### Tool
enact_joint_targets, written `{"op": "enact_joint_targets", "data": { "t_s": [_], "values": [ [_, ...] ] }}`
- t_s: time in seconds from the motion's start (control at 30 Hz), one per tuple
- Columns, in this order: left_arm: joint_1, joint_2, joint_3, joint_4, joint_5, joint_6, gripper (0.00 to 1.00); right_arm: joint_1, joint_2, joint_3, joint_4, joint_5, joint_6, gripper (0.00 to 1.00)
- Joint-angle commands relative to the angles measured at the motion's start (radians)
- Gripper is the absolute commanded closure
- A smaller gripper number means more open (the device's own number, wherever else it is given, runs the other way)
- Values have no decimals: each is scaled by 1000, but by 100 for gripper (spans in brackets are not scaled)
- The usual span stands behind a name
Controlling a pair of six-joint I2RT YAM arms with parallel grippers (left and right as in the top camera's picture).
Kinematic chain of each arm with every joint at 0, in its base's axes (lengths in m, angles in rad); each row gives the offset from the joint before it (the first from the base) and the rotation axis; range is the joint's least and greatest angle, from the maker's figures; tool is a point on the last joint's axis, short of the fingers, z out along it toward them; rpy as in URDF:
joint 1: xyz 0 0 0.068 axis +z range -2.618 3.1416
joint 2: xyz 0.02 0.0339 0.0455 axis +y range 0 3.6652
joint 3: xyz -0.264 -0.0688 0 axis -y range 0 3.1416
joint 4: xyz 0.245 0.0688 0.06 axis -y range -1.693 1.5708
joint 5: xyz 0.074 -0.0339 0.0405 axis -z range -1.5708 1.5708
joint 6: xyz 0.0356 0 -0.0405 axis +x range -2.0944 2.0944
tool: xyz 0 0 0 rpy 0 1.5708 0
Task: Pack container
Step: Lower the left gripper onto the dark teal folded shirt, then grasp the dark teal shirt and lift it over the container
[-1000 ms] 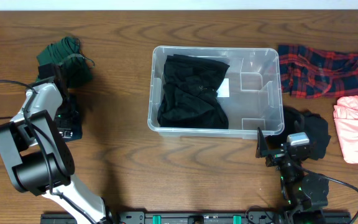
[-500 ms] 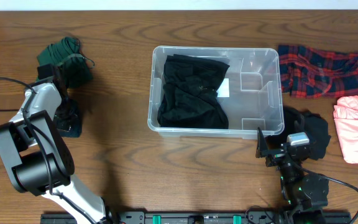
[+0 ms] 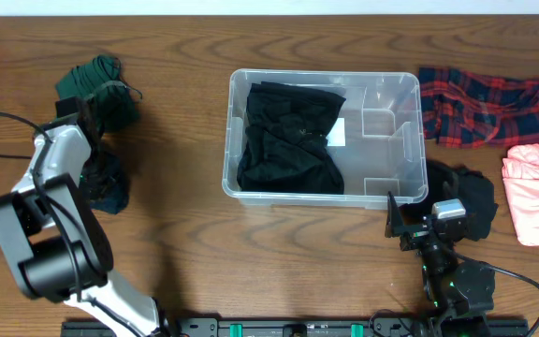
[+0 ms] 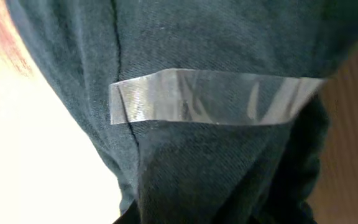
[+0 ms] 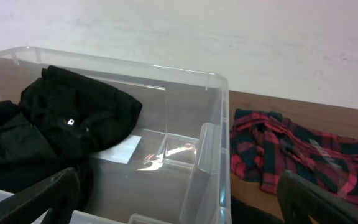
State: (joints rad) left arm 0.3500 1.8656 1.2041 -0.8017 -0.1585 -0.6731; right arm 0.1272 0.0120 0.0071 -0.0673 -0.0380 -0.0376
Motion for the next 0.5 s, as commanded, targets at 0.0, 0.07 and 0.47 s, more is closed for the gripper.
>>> {"op": "enact_joint_targets", "data": {
  "t_s": [0.0,0.07,0.47],
  "values": [
    [-2,-128,-8,-17,21,186,94,-9,-5,-2,-4,-7,-12,1],
    [-7,-205,-8,-32,21,227,94,-9,-5,-2,-4,-7,-12,1],
    [-171,-561,-8,137,426,497,94,-9,-5,-2,-4,-7,-12,1]
  ]
}}
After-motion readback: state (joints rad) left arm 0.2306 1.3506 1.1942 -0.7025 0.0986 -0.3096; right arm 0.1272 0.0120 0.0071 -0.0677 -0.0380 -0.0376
